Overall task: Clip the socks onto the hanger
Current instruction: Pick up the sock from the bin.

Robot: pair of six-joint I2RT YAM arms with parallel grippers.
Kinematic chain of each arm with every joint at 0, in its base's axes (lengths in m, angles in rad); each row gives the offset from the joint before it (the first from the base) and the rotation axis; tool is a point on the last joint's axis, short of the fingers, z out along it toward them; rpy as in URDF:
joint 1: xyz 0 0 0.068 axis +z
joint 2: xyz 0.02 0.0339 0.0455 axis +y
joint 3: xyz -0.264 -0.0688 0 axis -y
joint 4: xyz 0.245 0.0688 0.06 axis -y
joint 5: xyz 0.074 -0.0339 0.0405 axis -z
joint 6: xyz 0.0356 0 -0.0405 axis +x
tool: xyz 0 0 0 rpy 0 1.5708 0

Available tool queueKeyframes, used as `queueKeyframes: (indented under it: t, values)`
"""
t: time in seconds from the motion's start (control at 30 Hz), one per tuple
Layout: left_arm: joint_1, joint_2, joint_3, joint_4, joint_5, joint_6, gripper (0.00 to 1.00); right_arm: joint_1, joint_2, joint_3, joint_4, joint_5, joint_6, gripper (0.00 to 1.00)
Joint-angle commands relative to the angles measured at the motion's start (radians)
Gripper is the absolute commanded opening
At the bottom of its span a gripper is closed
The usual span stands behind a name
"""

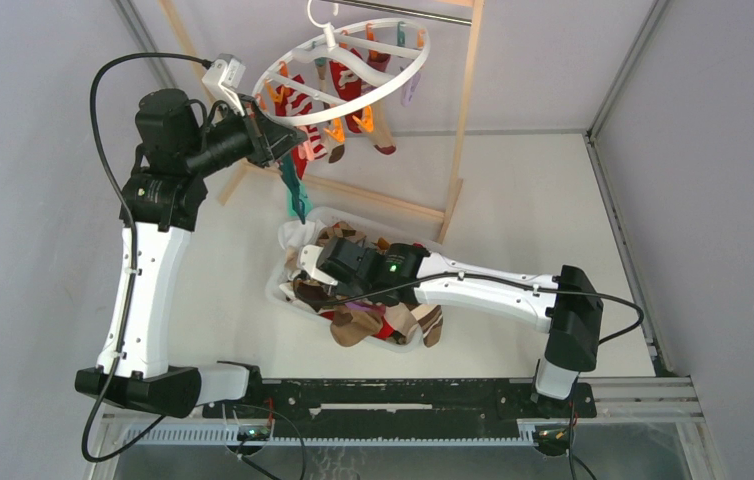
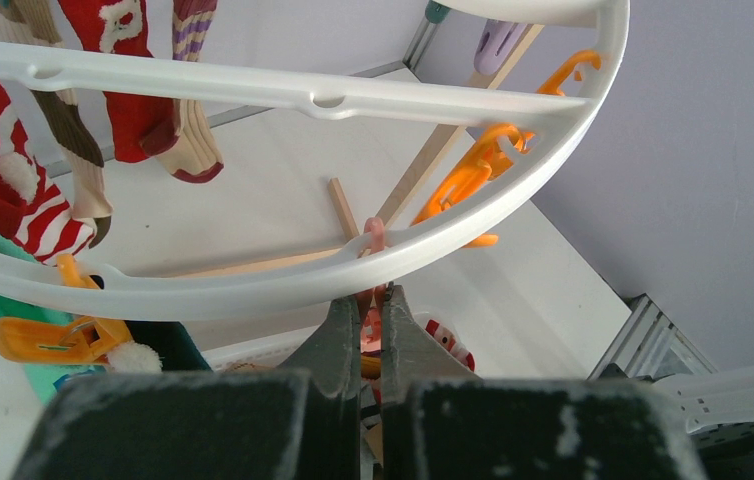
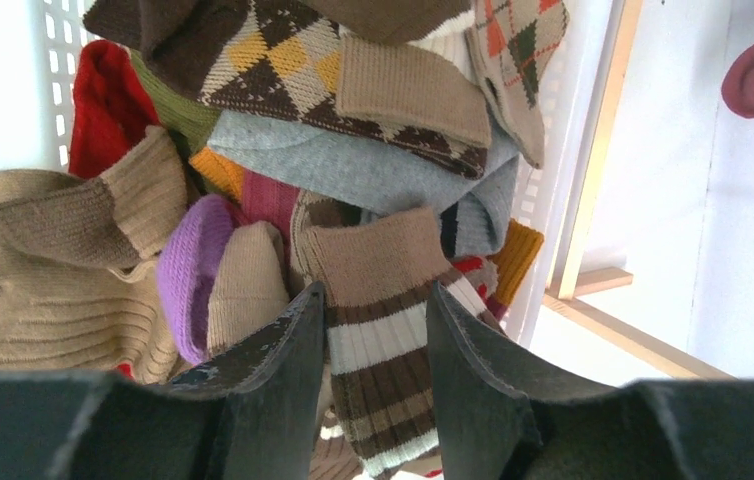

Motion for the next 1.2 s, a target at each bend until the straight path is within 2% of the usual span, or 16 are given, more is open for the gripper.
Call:
queueKeyframes:
  t: [0.0, 0.17, 0.3, 0.37, 0.57, 0.73, 1.03, 1.17]
  values:
    - [0.005, -0.04, -0.006, 0.004, 0.038, 0.006, 0.0, 0.016, 0.035, 0.042, 0.056, 0.043, -0.023, 0.46]
    - [0.006, -0.045, 0.0, -0.001, 0.034, 0.01, 0.0, 0.019, 0.042, 0.049, 0.081, 0.083, -0.032, 0.25]
    - [0.008, -0.042, 0.001, -0.003, 0.038, 0.008, 0.0, 0.025, 0.017, 0.046, 0.109, 0.105, -0.034, 0.12]
    - [0.007, -0.042, 0.002, -0.002, 0.04, 0.006, 0.0, 0.028, 0.002, 0.04, 0.136, 0.129, -0.033, 0.01]
    - [0.008, -0.045, 0.003, 0.0, 0.04, 0.004, 0.0, 0.02, -0.103, 0.0, 0.247, 0.126, 0.017, 0.0]
    - [0.008, -0.045, 0.003, 0.0, 0.043, 0.001, 0.0, -0.004, -0.271, -0.086, 0.419, 0.059, 0.134, 0.0]
    - [0.008, -0.044, -0.003, 0.001, 0.055, -0.012, 0.0, -0.083, -0.565, -0.345, 0.749, -0.164, 0.495, 0.0]
    - [0.008, -0.046, -0.007, 0.004, 0.062, -0.024, 0.0, -0.131, -0.664, -0.513, 1.007, -0.204, 0.642, 0.0]
